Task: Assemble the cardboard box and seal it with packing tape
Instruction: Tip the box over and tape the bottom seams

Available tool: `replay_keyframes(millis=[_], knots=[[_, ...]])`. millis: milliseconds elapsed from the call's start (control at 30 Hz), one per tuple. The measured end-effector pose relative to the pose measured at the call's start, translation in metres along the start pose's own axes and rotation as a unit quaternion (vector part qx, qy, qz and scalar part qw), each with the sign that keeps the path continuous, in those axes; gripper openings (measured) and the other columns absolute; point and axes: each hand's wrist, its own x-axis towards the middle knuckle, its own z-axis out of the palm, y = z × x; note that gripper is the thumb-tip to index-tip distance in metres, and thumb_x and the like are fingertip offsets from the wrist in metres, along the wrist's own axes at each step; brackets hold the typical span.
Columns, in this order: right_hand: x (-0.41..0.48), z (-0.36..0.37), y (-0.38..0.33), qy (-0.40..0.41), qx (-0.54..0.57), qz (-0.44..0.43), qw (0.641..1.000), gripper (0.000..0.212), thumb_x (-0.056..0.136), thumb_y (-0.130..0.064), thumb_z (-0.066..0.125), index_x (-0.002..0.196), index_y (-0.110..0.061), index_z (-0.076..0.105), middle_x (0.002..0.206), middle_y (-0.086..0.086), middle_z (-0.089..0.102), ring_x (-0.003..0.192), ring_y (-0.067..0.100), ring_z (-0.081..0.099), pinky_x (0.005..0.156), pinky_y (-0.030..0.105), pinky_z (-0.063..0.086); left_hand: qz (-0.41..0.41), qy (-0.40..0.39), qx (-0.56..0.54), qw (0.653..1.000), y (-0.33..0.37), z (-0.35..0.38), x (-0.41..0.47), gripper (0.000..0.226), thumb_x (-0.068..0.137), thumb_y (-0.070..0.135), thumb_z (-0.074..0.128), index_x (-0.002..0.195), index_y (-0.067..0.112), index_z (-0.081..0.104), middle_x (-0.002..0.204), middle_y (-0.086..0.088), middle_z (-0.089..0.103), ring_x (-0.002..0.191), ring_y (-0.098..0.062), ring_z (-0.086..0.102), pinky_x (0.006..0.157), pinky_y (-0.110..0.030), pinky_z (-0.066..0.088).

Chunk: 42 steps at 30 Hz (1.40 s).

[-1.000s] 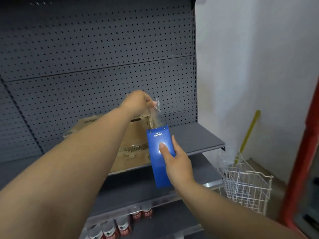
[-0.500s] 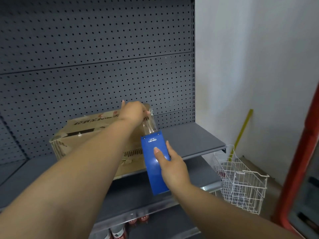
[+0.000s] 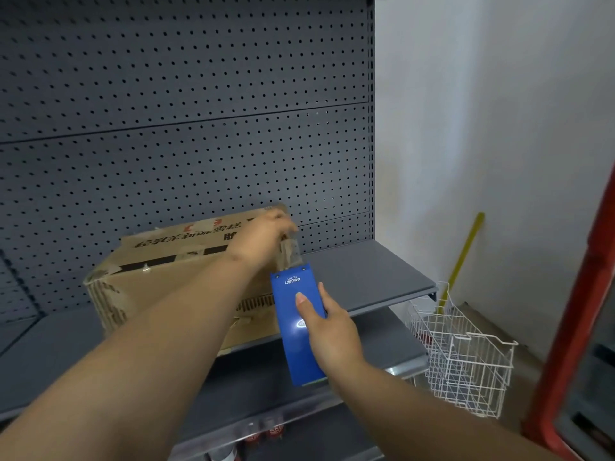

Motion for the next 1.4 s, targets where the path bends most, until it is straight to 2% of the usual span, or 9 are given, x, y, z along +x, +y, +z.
replay_keyframes(millis=[200, 367, 467, 600, 733, 867, 1000, 1233, 1400], knots=[[0.006, 0.001, 0.005, -0.006, 0.007, 0.001, 1.000, 0.057, 0.086, -0.055, 0.050, 0.138, -0.036, 0.040, 0.117, -0.006, 0.063, 0.099, 0.015, 0.061, 0.072, 0.024, 0.048, -0.006, -0.090, 0.031, 0.995, -0.002, -0.010, -0.004, 0.039, 0.097, 0.016, 0.035, 0.132, 0.021, 0.051, 0.146, 0.004, 0.041, 0.134, -0.015, 0.037, 0.108, -0.028, 0.028], [0.011, 0.001, 0.004, -0.021, 0.016, 0.004, 1.000, 0.054, 0.086, -0.055, 0.049, 0.136, -0.035, 0.043, 0.117, -0.004, 0.063, 0.100, 0.016, 0.062, 0.074, 0.026, 0.050, 0.007, -0.161, 0.039, 0.986, -0.008, -0.015, 0.001, 0.039, 0.099, 0.037, 0.033, 0.130, 0.022, 0.049, 0.151, 0.004, 0.033, 0.136, -0.013, 0.032, 0.102, -0.024, 0.027], [0.017, 0.001, -0.003, -0.025, 0.016, 0.001, 1.000, 0.049, 0.087, -0.053, 0.046, 0.133, -0.036, 0.046, 0.117, -0.005, 0.064, 0.099, 0.017, 0.063, 0.078, 0.029, 0.052, 0.009, -0.154, 0.061, 0.986, -0.012, -0.017, 0.010, 0.038, 0.099, 0.034, 0.031, 0.120, 0.013, 0.055, 0.139, -0.003, 0.048, 0.127, -0.018, 0.040, 0.092, -0.024, 0.030], [0.030, -0.002, -0.024, -0.041, 0.021, 0.002, 0.999, 0.037, 0.091, -0.044, 0.044, 0.127, -0.039, 0.051, 0.112, -0.005, 0.065, 0.098, 0.020, 0.063, 0.087, 0.036, 0.052, -0.032, -0.137, 0.016, 0.990, -0.022, -0.020, 0.024, 0.036, 0.099, 0.036, 0.031, 0.101, 0.011, 0.056, 0.100, -0.008, 0.061, 0.100, -0.026, 0.055, 0.082, -0.032, 0.038], [0.046, 0.001, -0.044, -0.042, 0.031, -0.005, 0.999, 0.055, 0.085, -0.050, 0.048, 0.137, -0.038, 0.039, 0.129, -0.005, 0.058, 0.113, 0.024, 0.059, 0.096, 0.041, 0.048, -0.047, -0.082, 0.003, 0.996, -0.030, -0.020, 0.036, 0.038, 0.099, 0.035, 0.033, 0.137, 0.033, 0.039, 0.090, -0.003, 0.060, 0.091, -0.027, 0.061, 0.083, -0.034, 0.044], [0.071, 0.012, -0.056, -0.035, 0.057, -0.003, 0.998, 0.077, 0.064, -0.061, 0.050, 0.137, -0.041, 0.037, 0.137, -0.005, 0.053, 0.121, 0.027, 0.054, 0.100, 0.047, 0.045, -0.025, -0.035, -0.029, 0.999, -0.039, -0.022, 0.051, 0.031, 0.099, 0.024, 0.036, 0.129, 0.030, 0.042, 0.098, -0.002, 0.061, 0.080, -0.023, 0.060, 0.083, -0.036, 0.047], [0.089, 0.018, -0.064, -0.035, 0.072, -0.001, 0.997, 0.068, 0.069, -0.057, 0.051, 0.134, -0.045, 0.040, 0.133, -0.005, 0.055, 0.115, 0.026, 0.057, 0.097, 0.046, 0.048, 0.020, -0.009, -0.019, 1.000, -0.056, -0.019, 0.067, 0.024, 0.096, 0.020, 0.044, 0.111, 0.018, 0.062, 0.116, -0.001, 0.060, 0.103, -0.022, 0.056, 0.089, -0.034, 0.045], [0.103, 0.024, -0.067, -0.013, 0.088, -0.003, 0.996, 0.063, 0.068, -0.059, 0.051, 0.129, -0.047, 0.046, 0.127, -0.004, 0.060, 0.109, 0.024, 0.061, 0.094, 0.045, 0.051, 0.024, -0.056, 0.036, 0.997, -0.069, -0.025, 0.085, 0.038, 0.097, 0.040, 0.036, 0.107, 0.018, 0.064, 0.102, -0.002, 0.067, 0.097, -0.021, 0.057, 0.082, -0.033, 0.044], [0.101, 0.014, -0.070, -0.022, 0.116, -0.002, 0.993, 0.025, 0.092, -0.038, 0.049, 0.113, -0.037, 0.062, 0.109, 0.004, 0.070, 0.099, 0.030, 0.067, 0.088, 0.050, 0.054, 0.051, -0.056, 0.068, 0.995, -0.070, -0.023, 0.093, 0.028, 0.098, 0.034, 0.037, 0.087, 0.016, 0.055, 0.086, 0.000, 0.053, 0.083, -0.018, 0.047, 0.070, -0.028, 0.033]])
